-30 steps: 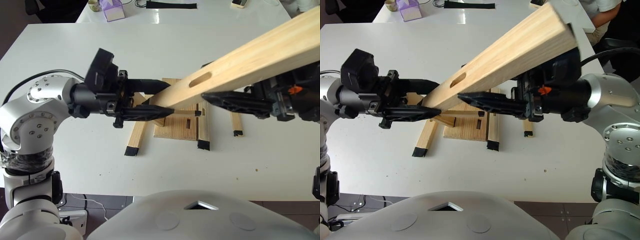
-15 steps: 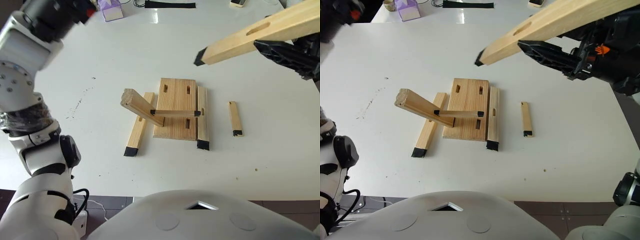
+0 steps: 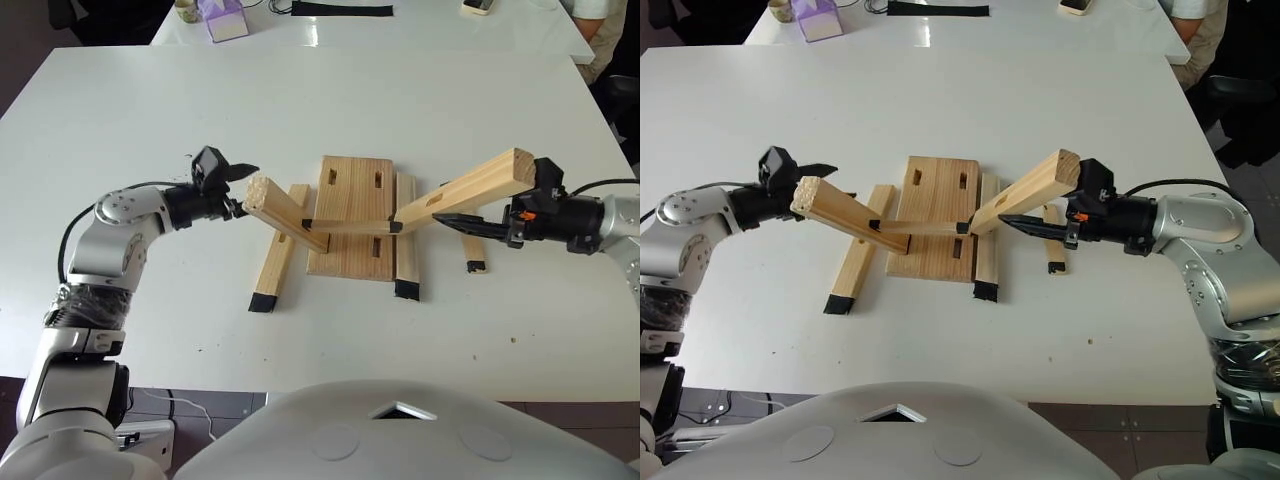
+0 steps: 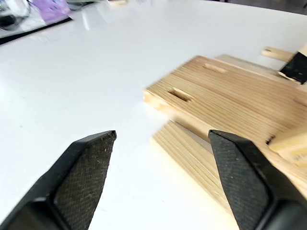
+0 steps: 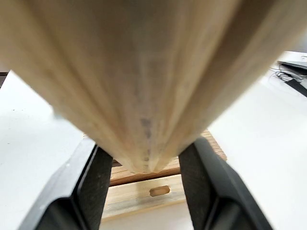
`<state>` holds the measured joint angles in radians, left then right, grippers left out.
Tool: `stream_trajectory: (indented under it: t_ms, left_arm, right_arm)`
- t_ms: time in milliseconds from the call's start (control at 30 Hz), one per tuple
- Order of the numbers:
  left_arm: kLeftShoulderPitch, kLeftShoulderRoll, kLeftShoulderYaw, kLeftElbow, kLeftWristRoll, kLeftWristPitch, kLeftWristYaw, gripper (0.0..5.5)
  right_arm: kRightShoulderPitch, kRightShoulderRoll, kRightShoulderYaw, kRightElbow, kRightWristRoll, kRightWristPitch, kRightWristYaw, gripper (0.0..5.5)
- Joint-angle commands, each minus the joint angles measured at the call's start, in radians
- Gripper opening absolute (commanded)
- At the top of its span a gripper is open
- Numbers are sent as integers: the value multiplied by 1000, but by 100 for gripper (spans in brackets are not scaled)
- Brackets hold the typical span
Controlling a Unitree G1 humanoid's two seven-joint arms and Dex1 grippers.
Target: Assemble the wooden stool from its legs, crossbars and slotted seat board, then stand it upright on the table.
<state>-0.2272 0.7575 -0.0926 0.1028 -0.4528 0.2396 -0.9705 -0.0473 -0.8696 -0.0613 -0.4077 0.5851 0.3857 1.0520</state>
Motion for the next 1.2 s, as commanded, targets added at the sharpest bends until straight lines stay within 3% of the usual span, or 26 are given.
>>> stream_trajectory:
  t_ms: [33, 767, 1200]
  left_arm:
    - [25, 6, -19, -33, 44, -24, -62, 358]
    - [69, -11, -4, -134, 65, 7, -127, 358]
    - [84, -23, 5, -158, 69, 15, -117, 358]
  right_arm:
    - [18, 14, 35, 4, -50, -44, 18, 199]
    - [78, 12, 64, -98, -54, -30, 38, 199]
    - [116, -57, 64, -86, -61, -42, 93, 199]
